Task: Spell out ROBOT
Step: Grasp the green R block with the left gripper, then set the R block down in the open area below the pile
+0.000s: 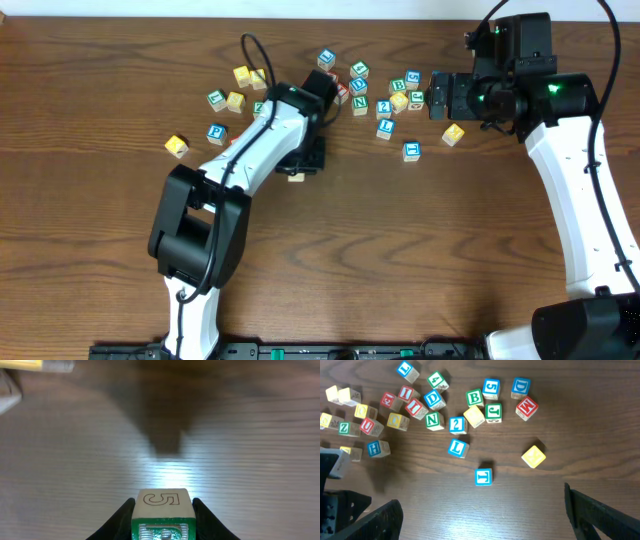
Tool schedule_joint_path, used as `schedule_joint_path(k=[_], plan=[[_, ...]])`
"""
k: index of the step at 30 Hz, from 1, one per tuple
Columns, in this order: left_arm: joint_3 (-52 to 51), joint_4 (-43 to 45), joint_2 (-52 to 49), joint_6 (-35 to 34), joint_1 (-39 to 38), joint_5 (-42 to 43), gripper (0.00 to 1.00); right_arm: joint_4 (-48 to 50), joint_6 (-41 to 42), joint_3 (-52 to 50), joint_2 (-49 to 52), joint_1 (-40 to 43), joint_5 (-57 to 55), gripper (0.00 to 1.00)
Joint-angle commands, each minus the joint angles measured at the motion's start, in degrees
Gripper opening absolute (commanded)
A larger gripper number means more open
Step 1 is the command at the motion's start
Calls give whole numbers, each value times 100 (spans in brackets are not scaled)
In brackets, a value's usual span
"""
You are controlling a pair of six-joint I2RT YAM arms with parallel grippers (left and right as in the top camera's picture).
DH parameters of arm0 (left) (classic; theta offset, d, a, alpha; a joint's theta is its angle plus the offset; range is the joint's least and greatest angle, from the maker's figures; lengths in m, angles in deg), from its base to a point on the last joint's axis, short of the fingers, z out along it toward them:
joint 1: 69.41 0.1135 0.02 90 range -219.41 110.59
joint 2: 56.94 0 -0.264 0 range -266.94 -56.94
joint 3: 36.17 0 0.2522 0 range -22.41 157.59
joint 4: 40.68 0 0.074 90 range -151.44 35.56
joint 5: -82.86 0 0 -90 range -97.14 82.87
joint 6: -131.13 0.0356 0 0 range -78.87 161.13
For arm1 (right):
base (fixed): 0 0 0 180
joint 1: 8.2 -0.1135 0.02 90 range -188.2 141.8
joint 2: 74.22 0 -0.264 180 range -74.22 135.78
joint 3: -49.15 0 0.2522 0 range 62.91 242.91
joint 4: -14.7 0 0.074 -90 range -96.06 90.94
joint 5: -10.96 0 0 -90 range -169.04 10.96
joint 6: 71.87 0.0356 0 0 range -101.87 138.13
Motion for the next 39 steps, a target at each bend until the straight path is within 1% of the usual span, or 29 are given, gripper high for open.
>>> schedule_joint_path(k=[1,2,4,8,11,12,13,14,20,23,26,27,32,33,34,35,36,37,39], plan=[[-407,190,-44,-258,291,-74,32,-7,42,68,-22,28,-46,99],[-533,326,-44,-232,328,-72,31,-7,39,68,-22,28,-48,99],[-809,728,-44,186,343,-68,32,-4,39,68,-22,28,-48,99],[-863,946,-44,909,348,251,32,13,46,68,-22,28,-46,99],[-879,1003,-44,929,350,249,32,11,46,68,-22,28,-46,99],[-890,1010,-44,927,348,249,34,11,46,68,-22,28,-46,99],[-894,1010,-44,927,348,249,41,11,46,68,-22,28,-46,99],[-894,1008,-44,927,348,249,41,13,46,68,-22,28,-46,99],[-894,1003,-44,920,348,251,42,11,44,68,-22,28,-46,99],[-894,975,-44,529,358,247,41,4,44,68,-22,28,-46,99],[-894,977,-44,354,358,243,39,-7,44,68,-22,28,-46,99],[-894,977,-44,240,358,245,37,-7,44,68,-22,28,-46,99],[-870,1003,-24,273,358,245,38,-7,44,68,-22,28,-46,99],[-796,977,26,431,361,245,39,-4,44,68,-22,28,-46,99],[-721,929,76,490,361,243,43,-2,44,68,-22,28,-46,99],[-623,879,138,527,372,229,44,2,44,68,-22,28,-46,99],[-442,824,313,581,409,229,49,13,44,68,-22,24,-42,99],[-352,833,544,581,472,229,51,11,46,68,-22,24,-42,99],[-313,894,1086,678,629,229,52,2,48,68,-22,24,-42,99]])
